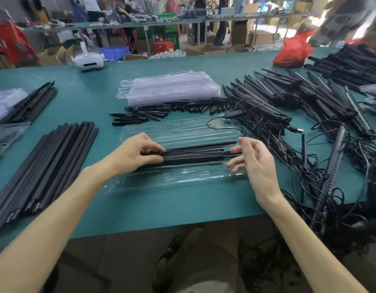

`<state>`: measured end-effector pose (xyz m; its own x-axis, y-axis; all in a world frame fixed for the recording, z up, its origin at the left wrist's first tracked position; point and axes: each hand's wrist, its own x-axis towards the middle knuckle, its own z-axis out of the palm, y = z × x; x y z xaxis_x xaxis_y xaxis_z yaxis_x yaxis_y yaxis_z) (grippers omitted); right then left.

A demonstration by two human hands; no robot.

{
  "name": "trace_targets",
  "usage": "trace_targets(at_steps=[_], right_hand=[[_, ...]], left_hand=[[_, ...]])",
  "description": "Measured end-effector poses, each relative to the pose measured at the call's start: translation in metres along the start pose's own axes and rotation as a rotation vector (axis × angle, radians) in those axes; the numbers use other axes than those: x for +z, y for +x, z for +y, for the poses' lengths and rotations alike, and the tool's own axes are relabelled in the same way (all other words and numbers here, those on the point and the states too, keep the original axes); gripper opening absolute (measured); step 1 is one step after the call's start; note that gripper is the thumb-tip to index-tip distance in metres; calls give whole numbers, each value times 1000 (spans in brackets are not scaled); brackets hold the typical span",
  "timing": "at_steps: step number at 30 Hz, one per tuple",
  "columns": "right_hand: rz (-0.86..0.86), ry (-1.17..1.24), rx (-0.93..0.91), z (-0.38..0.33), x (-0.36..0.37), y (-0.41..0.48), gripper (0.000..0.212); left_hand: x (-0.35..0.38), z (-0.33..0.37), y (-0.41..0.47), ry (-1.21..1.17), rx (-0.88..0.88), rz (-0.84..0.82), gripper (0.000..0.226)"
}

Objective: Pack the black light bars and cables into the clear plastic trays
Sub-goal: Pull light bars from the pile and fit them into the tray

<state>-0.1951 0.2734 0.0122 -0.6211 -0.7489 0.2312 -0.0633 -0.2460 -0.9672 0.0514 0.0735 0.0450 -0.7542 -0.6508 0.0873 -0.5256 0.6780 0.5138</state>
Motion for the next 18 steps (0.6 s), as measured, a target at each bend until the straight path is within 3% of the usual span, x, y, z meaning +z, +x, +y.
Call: trace_targets(at_steps=[18], right_hand=[[-3, -27, 5, 5, -1, -1, 18]], left_hand=[[23, 7, 5, -86, 6, 93, 18]])
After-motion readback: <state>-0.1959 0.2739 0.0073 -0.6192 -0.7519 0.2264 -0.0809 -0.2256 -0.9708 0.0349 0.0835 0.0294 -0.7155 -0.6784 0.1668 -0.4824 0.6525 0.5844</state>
